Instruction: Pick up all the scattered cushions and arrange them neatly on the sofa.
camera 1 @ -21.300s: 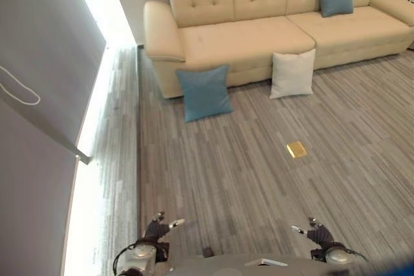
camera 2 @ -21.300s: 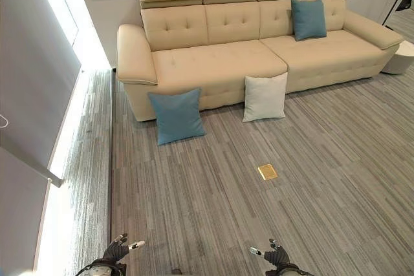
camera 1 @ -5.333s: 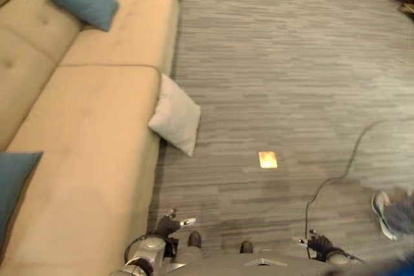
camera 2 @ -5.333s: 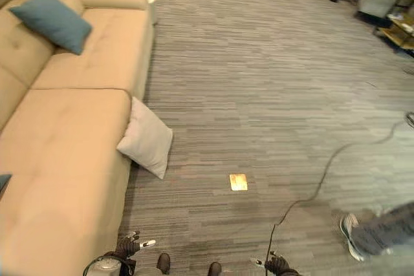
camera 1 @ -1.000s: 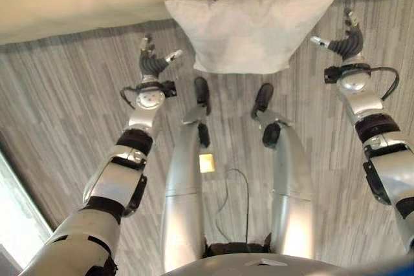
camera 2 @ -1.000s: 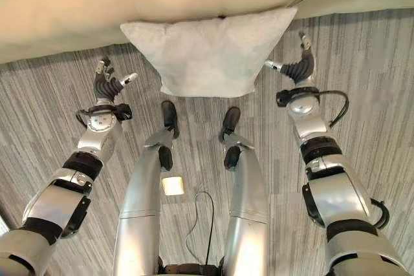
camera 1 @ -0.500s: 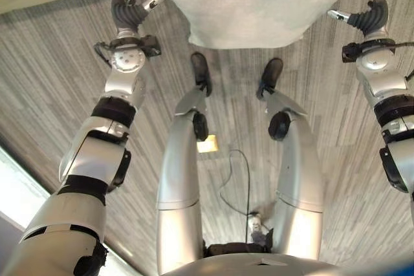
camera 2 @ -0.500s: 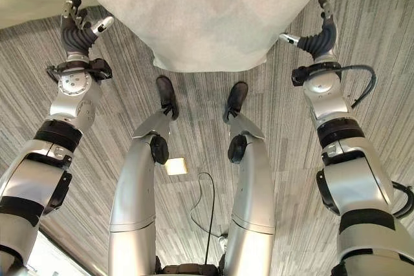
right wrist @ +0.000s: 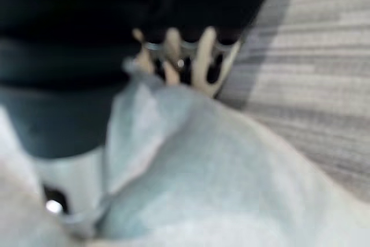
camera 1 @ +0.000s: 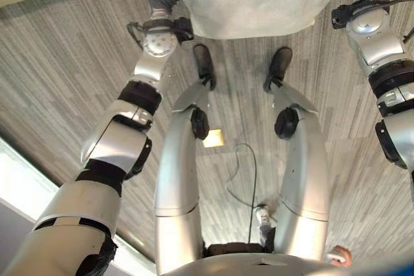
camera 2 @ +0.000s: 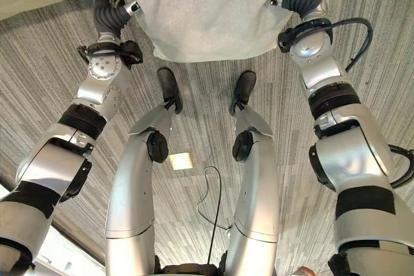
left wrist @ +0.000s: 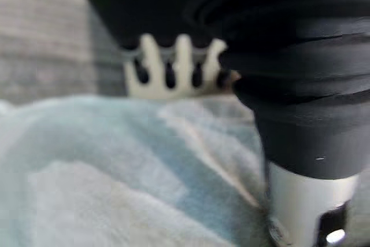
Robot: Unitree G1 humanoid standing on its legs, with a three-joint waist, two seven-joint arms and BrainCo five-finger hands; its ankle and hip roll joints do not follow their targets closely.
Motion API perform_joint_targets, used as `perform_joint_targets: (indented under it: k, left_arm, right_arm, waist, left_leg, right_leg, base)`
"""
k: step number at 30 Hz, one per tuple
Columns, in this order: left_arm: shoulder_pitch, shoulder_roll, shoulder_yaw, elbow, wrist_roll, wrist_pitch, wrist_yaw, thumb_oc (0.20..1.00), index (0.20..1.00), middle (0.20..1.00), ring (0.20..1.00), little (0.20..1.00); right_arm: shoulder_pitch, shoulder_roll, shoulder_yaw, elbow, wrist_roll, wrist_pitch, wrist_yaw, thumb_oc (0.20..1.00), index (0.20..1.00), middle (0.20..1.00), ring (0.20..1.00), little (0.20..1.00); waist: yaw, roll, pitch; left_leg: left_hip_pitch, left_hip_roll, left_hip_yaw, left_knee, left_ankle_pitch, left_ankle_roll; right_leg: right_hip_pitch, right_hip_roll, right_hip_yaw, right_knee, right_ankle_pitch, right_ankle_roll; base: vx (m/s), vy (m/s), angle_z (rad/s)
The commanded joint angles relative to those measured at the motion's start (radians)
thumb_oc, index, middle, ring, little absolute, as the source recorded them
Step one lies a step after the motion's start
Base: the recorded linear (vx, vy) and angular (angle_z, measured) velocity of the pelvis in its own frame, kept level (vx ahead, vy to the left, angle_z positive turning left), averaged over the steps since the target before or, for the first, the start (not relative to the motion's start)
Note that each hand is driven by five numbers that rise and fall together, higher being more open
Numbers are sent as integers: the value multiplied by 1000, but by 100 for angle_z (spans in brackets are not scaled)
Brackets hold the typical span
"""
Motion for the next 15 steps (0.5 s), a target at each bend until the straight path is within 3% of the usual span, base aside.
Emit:
perform_joint_targets:
  k: [1, 10, 15]
  left_arm:
    - [-3, -153, -12, -22, 0, -75, -19, 200, 200, 200, 200, 200]
    - [143, -136, 26, -143, 34, -95, -40, 200, 200, 200, 200, 200]
    - [301, -124, 58, -275, 72, -97, -63, 200, 200, 200, 200, 200]
  right_arm:
    - [8, 187, 71, -97, 9, -92, 26, 200, 200, 200, 200, 200]
    - [166, 187, -16, -298, -33, -139, 33, 200, 200, 200, 200, 200]
    - [350, 142, -88, -470, -53, -165, 62, 200, 200, 200, 200, 200]
  waist:
    - [2, 49, -119]
    - [-6, 42, -190]
    - [-16, 39, -205]
  left_leg:
    - [-50, -36, -111, -27, 42, -63]
    - [2, -28, -109, -103, 57, -62]
    - [152, -14, -120, -224, 81, -69]
  right_leg:
    - [-3, 13, -33, 42, -18, 93]
    - [44, 34, -52, -14, -4, 94]
    - [198, 41, -78, -106, 9, 97]
  base:
    - [27, -42, -4]
    - [-8, -4, -1]
    - [-48, -29, -3]
